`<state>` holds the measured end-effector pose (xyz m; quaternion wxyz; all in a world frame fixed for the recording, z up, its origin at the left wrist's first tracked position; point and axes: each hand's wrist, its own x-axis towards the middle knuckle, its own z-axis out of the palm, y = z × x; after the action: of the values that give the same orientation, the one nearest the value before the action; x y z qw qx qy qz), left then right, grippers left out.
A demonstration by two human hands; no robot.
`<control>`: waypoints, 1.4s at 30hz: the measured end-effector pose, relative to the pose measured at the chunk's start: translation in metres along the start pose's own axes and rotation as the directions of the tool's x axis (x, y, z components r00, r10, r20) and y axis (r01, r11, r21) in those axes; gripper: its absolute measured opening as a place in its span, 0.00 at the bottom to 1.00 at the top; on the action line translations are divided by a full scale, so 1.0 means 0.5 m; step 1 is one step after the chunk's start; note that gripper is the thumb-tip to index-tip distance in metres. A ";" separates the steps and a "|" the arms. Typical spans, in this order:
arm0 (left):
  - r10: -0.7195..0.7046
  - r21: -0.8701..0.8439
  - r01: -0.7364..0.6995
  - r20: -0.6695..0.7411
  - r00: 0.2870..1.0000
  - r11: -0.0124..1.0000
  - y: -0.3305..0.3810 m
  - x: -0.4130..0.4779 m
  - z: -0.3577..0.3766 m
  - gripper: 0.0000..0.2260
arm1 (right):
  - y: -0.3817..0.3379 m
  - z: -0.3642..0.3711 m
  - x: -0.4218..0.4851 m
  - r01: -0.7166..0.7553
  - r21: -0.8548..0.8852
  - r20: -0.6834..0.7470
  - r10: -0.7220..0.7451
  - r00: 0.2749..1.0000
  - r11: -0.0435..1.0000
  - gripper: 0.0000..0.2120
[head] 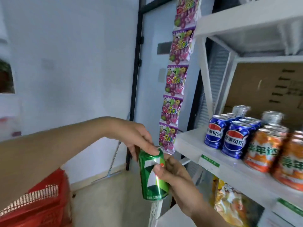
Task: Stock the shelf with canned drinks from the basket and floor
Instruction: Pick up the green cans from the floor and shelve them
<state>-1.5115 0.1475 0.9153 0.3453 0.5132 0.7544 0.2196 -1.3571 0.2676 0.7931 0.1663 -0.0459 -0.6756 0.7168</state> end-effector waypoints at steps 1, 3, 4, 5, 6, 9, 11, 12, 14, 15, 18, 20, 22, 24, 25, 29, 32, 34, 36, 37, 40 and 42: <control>0.018 0.031 -0.018 0.000 1.000 0.999 0.039 -0.010 -0.010 0.17 | -0.029 -0.004 -0.012 0.031 -0.007 0.000 -0.031 1.000 0.999 0.22; 0.057 0.103 -0.057 0.003 0.998 0.993 0.114 -0.021 -0.023 0.17 | -0.078 -0.017 -0.034 0.091 -0.034 -0.019 -0.092 0.996 0.995 0.22; 0.081 0.138 -0.080 0.001 0.997 0.987 0.148 -0.021 -0.027 0.18 | -0.102 -0.026 -0.045 0.115 -0.052 -0.047 -0.118 0.992 0.992 0.23; 0.107 0.168 -0.106 -0.001 0.994 0.980 0.180 -0.019 -0.028 0.18 | -0.124 -0.038 -0.056 0.137 -0.068 -0.077 -0.142 0.987 0.988 0.24; 0.135 0.195 -0.132 -0.001 0.991 0.972 0.212 -0.014 -0.026 0.19 | -0.143 -0.053 -0.067 0.155 -0.081 -0.100 -0.163 0.981 0.985 0.25; 0.204 0.287 -0.200 0.016 0.979 0.937 0.301 0.014 -0.008 0.18 | -0.194 -0.108 -0.110 0.196 -0.147 -0.169 -0.220 0.961 0.970 0.26; 0.258 0.353 -0.250 0.023 0.966 0.902 0.351 0.037 0.012 0.16 | -0.216 -0.147 -0.142 0.206 -0.182 -0.210 -0.243 0.947 0.961 0.25; 0.286 0.371 -0.277 0.031 0.958 0.886 0.377 0.052 0.023 0.16 | -0.227 -0.166 -0.160 0.203 -0.195 -0.239 -0.247 0.939 0.960 0.25; 0.327 0.397 -0.322 0.056 0.943 0.859 0.431 0.080 0.052 0.17 | -0.245 -0.207 -0.199 0.195 -0.226 -0.298 -0.259 0.919 0.954 0.23; 0.345 0.416 -0.343 0.073 0.936 0.842 0.457 0.094 0.070 0.17 | -0.251 -0.228 -0.218 0.195 -0.238 -0.322 -0.266 0.909 0.952 0.23; 0.411 0.536 -0.402 0.109 0.905 0.742 0.530 0.143 0.124 0.17 | -0.266 -0.283 -0.279 0.188 -0.266 -0.410 -0.288 0.866 0.945 0.22; 0.455 0.597 -0.446 0.147 0.878 0.667 0.575 0.176 0.163 0.18 | -0.269 -0.327 -0.318 0.177 -0.275 -0.478 -0.294 0.828 0.945 0.24; 0.477 0.648 -0.470 0.182 0.860 0.599 0.617 0.209 0.205 0.19 | -0.268 -0.369 -0.356 0.147 -0.293 -0.536 -0.289 0.793 0.945 0.30; 0.501 0.712 -0.481 0.208 0.840 0.512 0.654 0.238 0.250 0.21 | -0.263 -0.411 -0.393 0.134 -0.292 -0.597 -0.290 0.748 0.947 0.36; 0.511 0.725 -0.492 0.223 0.830 0.482 0.670 0.251 0.274 0.21 | -0.260 -0.430 -0.412 0.133 -0.286 -0.625 -0.290 0.725 0.949 0.38; 0.513 0.703 -0.543 0.290 0.808 0.460 0.722 0.304 0.351 0.20 | -0.245 -0.486 -0.474 0.108 -0.290 -0.676 -0.284 0.681 0.951 0.39; 0.534 0.705 -0.560 0.298 0.791 0.435 0.745 0.337 0.378 0.22 | -0.239 -0.509 -0.497 0.115 -0.310 -0.696 -0.307 0.649 0.944 0.29; 0.549 0.704 -0.570 0.301 0.779 0.423 0.754 0.353 0.388 0.21 | -0.240 -0.514 -0.501 0.097 -0.344 -0.712 -0.327 0.622 0.934 0.25; 0.569 0.711 -0.579 0.303 0.764 0.399 0.758 0.358 0.395 0.20 | -0.236 -0.521 -0.498 0.059 -0.399 -0.725 -0.354 0.591 0.915 0.24; 0.585 0.715 -0.586 0.304 0.752 0.381 0.758 0.358 0.397 0.20 | -0.232 -0.525 -0.497 0.042 -0.421 -0.732 -0.366 0.574 0.906 0.22; 0.642 0.736 -0.587 0.276 0.715 0.338 0.751 0.355 0.390 0.22 | -0.223 -0.534 -0.491 -0.036 -0.434 -0.766 -0.348 0.541 0.900 0.22; 0.670 0.747 -0.584 0.259 0.696 0.318 0.743 0.359 0.381 0.20 | -0.221 -0.539 -0.485 -0.079 -0.453 -0.768 -0.344 0.540 0.888 0.24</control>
<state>-1.1801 0.4494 0.9905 -0.0669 0.8480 0.5256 0.0067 -1.0310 0.4554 0.8412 0.5065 -0.3628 -0.6585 0.4223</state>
